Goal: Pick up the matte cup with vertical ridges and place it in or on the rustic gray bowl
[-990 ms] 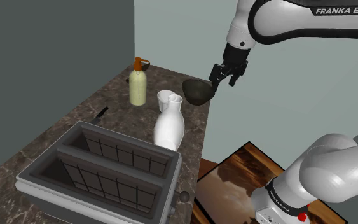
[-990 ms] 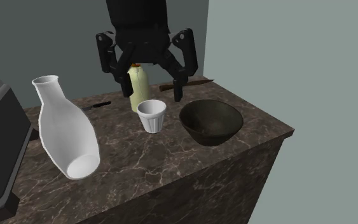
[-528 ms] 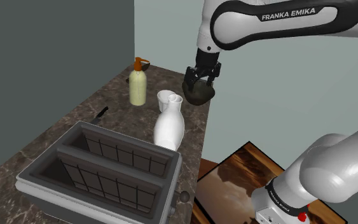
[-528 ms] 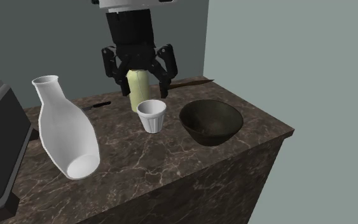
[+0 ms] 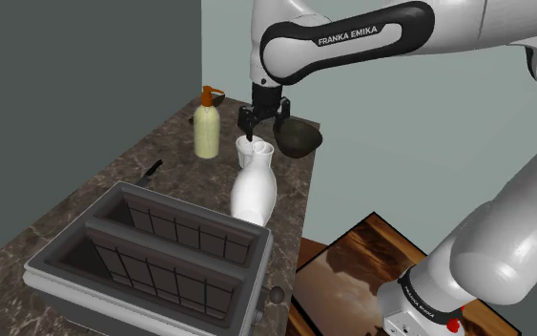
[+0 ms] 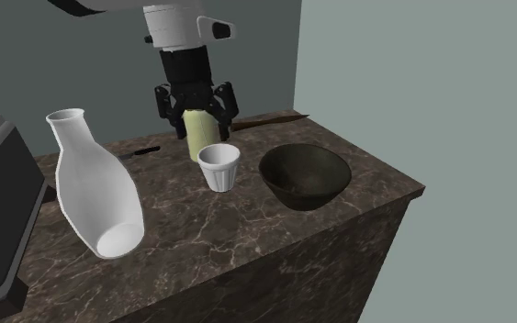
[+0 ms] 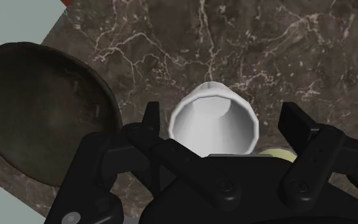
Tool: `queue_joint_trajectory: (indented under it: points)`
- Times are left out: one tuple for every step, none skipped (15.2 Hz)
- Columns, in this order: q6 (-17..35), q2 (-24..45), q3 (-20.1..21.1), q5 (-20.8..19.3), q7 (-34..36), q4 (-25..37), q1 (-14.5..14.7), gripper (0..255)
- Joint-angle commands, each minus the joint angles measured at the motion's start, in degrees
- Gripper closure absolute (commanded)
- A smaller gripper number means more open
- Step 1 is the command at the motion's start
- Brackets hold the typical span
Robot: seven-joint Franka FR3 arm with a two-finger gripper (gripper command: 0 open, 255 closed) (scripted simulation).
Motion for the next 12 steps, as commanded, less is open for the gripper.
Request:
queue_joint_trajectory:
  points:
    - [0.2,4.5,0.4,-1.4,1.8,3.6,0.7,0]
    - [0.0,6.9,0.5,-2.2,2.6,5.9,1.1,0]
    - [-0.2,9.4,0.6,-2.9,3.3,8.3,1.6,0]
    - [-0.6,11.9,0.6,-3.7,4.0,10.8,2.1,0]
    - [-1.0,14.4,0.6,-4.4,4.7,13.4,2.7,0]
    - [-1.4,16.1,0.5,-4.8,5.1,15.3,3.1,0]
    - [-0.7,16.3,0.4,-4.9,5.1,14.8,3.1,0]
    - [0.0,16.5,0.3,-5.0,5.2,14.2,3.1,0]
    - [0.7,16.7,0.3,-5.1,5.3,13.7,3.0,0]
    - [1.4,16.9,0.2,-5.2,5.4,13.3,3.0,0]
    - [2.1,17.1,0.2,-5.3,5.4,12.8,3.0,0]
    - [2.8,17.3,0.1,-5.4,5.5,12.3,3.0,0]
